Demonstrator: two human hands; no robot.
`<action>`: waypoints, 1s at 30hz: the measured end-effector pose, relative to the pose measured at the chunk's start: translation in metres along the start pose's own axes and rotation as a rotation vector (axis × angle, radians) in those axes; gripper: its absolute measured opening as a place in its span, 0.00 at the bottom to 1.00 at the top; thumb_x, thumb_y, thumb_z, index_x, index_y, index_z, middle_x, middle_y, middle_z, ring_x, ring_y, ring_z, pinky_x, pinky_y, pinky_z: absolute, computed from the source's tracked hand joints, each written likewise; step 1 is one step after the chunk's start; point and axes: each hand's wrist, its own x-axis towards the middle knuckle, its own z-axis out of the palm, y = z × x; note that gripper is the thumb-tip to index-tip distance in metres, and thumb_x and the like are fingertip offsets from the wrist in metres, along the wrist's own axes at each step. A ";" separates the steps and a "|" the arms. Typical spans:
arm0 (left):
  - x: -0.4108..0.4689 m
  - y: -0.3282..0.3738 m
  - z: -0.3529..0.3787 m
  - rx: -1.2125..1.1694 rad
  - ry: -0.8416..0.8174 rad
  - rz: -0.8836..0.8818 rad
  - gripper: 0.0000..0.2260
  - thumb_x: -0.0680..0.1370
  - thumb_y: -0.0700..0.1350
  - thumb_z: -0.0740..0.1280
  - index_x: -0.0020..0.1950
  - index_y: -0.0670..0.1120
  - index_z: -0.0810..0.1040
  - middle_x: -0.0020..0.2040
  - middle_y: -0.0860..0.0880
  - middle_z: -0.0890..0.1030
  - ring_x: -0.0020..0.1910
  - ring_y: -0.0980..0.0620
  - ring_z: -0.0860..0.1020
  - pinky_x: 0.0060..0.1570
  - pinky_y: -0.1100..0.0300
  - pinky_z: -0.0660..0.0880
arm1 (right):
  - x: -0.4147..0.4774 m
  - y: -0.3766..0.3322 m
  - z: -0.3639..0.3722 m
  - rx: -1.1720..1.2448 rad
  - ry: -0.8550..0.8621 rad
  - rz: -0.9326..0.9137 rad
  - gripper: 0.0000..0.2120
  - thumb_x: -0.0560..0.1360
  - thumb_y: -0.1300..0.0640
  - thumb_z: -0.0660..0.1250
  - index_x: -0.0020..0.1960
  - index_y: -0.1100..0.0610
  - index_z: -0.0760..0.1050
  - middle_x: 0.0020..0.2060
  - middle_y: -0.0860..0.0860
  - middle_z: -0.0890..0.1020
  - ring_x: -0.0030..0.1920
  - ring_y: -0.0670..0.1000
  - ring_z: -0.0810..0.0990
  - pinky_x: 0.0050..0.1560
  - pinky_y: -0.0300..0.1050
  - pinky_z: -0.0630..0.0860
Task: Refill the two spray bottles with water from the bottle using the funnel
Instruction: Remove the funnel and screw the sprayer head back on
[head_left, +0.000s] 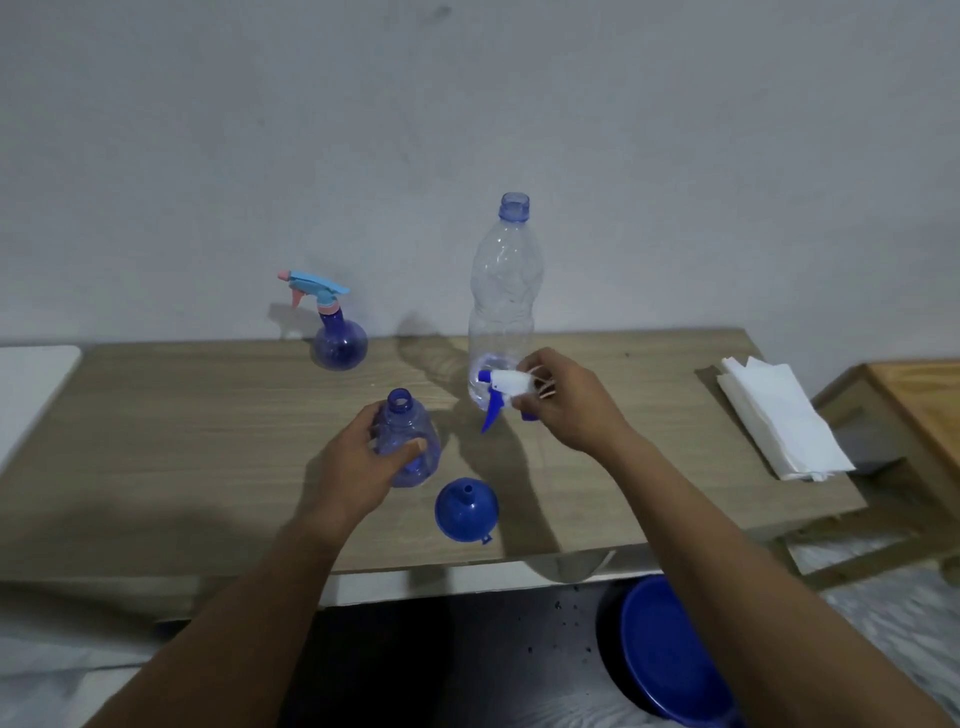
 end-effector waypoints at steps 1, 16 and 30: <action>-0.001 0.001 0.000 0.005 -0.001 -0.005 0.22 0.72 0.44 0.76 0.64 0.53 0.76 0.54 0.55 0.81 0.48 0.63 0.79 0.37 0.78 0.70 | 0.000 -0.015 -0.008 0.057 0.045 -0.021 0.17 0.71 0.58 0.76 0.58 0.51 0.78 0.45 0.45 0.81 0.43 0.48 0.82 0.45 0.42 0.78; 0.002 -0.008 0.002 -0.071 -0.028 -0.047 0.24 0.70 0.38 0.76 0.60 0.55 0.74 0.49 0.56 0.82 0.49 0.55 0.80 0.45 0.72 0.73 | 0.005 -0.167 -0.011 0.515 0.329 -0.267 0.11 0.75 0.63 0.73 0.57 0.57 0.79 0.47 0.44 0.82 0.44 0.38 0.80 0.48 0.39 0.82; 0.002 -0.012 -0.001 -0.132 -0.051 -0.062 0.23 0.69 0.43 0.77 0.53 0.68 0.73 0.51 0.60 0.81 0.53 0.56 0.80 0.55 0.58 0.77 | 0.004 -0.133 0.051 0.275 0.094 -0.178 0.12 0.74 0.59 0.75 0.54 0.51 0.77 0.45 0.43 0.81 0.45 0.43 0.83 0.43 0.31 0.76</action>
